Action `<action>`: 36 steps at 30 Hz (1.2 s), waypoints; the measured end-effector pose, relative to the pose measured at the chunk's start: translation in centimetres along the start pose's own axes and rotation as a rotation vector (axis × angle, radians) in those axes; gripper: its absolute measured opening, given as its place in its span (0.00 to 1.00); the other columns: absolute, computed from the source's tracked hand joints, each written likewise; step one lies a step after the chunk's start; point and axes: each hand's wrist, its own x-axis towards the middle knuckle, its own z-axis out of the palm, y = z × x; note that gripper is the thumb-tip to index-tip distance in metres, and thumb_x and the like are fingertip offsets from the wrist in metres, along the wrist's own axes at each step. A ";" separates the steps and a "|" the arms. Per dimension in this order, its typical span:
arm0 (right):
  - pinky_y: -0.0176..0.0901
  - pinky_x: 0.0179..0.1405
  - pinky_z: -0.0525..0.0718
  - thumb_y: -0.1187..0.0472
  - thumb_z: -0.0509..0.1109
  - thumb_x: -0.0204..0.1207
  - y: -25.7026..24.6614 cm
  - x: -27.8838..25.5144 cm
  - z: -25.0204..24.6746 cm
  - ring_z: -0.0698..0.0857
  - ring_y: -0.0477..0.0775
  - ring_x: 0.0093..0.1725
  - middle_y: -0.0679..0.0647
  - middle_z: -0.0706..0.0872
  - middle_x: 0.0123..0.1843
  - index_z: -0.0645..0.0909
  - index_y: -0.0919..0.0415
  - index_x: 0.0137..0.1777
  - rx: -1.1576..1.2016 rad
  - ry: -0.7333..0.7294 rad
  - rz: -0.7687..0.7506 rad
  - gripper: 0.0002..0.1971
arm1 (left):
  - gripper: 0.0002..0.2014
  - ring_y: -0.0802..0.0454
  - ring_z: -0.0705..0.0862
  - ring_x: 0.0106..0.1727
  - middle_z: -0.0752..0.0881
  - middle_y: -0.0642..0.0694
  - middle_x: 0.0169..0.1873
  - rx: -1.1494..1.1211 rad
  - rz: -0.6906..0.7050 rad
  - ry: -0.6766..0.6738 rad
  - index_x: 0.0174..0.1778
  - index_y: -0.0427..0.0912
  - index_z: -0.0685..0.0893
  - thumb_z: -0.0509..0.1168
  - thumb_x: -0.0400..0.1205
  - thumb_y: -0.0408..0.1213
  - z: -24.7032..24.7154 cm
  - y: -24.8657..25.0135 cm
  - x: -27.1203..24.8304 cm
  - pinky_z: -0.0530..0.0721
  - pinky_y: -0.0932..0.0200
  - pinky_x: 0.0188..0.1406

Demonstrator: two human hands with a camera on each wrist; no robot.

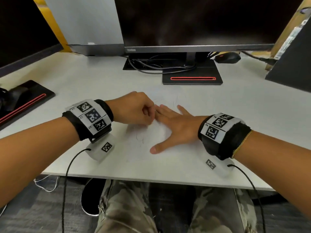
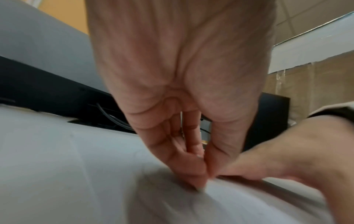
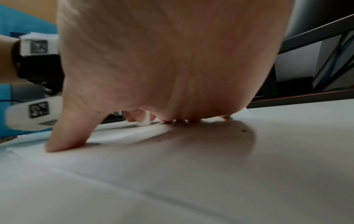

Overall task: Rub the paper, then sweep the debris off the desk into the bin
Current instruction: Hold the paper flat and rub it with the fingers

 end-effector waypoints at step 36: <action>0.52 0.55 0.92 0.65 0.74 0.86 -0.5 -0.3 -0.5 0.93 0.57 0.44 0.56 0.94 0.44 0.93 0.58 0.57 0.608 0.627 -0.089 0.07 | 0.33 0.52 0.82 0.76 0.85 0.52 0.76 0.111 0.001 0.085 0.80 0.50 0.81 0.72 0.82 0.63 1.2 -0.5 -6.0 0.79 0.50 0.80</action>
